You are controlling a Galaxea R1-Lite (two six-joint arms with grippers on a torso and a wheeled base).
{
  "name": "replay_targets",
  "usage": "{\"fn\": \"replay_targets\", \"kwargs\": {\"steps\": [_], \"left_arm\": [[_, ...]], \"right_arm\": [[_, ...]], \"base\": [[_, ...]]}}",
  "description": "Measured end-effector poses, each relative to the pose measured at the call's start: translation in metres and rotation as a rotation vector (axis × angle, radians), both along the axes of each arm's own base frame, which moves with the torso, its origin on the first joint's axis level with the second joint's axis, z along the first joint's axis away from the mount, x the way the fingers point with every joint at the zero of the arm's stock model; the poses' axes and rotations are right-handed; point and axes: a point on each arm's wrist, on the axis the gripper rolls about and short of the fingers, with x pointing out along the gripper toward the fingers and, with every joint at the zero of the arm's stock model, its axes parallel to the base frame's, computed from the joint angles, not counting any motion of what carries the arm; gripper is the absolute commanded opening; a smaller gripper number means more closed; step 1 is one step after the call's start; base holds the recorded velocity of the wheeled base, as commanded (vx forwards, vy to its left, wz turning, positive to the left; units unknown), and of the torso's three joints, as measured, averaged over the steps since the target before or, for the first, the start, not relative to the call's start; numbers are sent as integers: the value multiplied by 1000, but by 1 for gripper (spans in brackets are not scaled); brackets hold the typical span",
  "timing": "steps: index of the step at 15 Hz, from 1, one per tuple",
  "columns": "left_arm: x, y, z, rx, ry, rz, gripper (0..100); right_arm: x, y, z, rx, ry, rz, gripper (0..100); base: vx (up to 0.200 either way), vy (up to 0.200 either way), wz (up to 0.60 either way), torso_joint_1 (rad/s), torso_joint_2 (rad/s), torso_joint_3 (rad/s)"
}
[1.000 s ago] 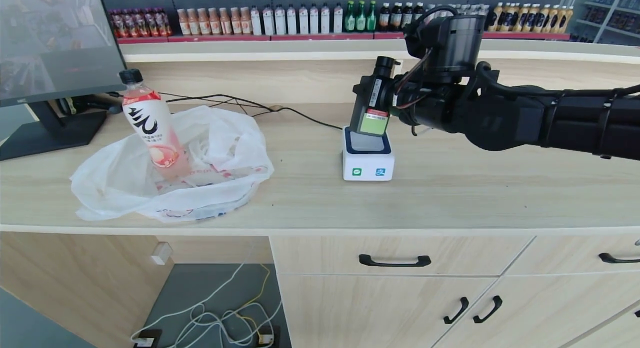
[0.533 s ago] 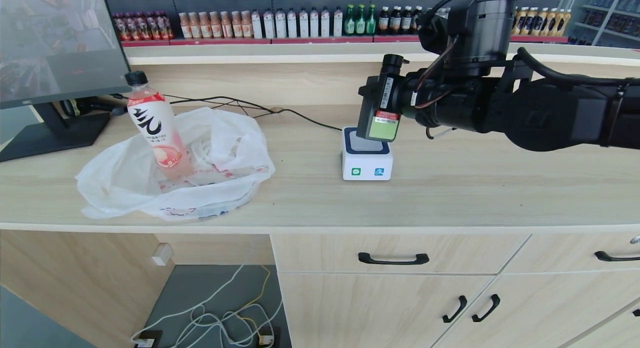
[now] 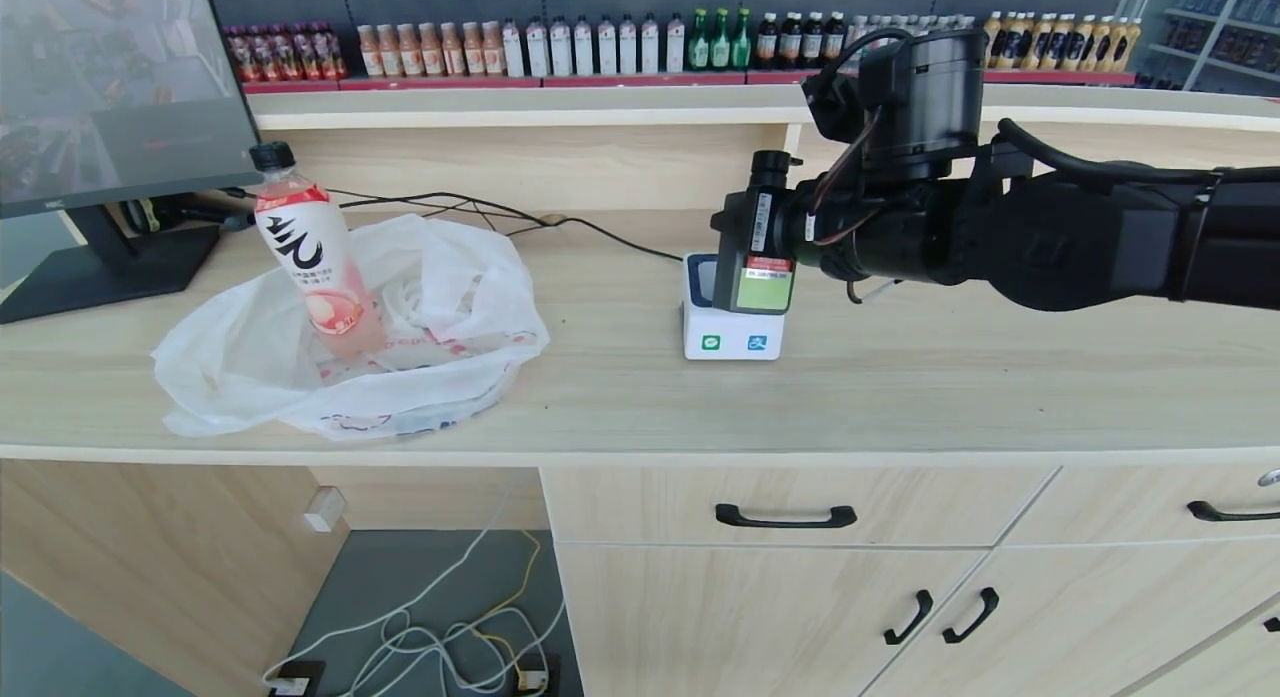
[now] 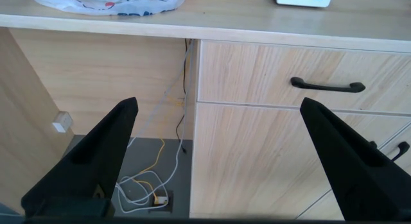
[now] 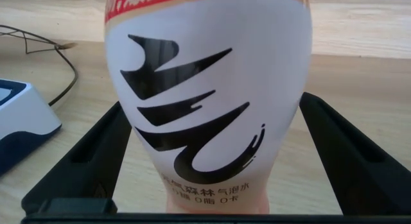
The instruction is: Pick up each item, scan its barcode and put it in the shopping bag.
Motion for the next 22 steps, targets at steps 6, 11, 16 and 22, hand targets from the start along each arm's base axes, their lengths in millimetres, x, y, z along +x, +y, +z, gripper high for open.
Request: {"fn": "replay_targets", "kwargs": {"steps": [6, 11, 16, 22], "left_arm": [[0, 0, 0, 0, 0, 1, 100], [0, 0, 0, 0, 0, 0, 100], [0, 0, 0, 0, 0, 1, 100], [0, 0, 0, 0, 0, 0, 100]], "right_arm": [[3, 2, 2, 9, -10, -5, 0], [3, 1, 2, 16, -12, -6, 0], [2, 2, 4, 17, -24, -5, 0], [-3, 1, 15, 9, -57, -10, 0]], "base": [[0, 0, 0, 0, 0, 0], [0, 0, 0, 0, 0, 0], [0, 0, 0, 0, 0, 0], [0, 0, 0, 0, 0, 0]]}}
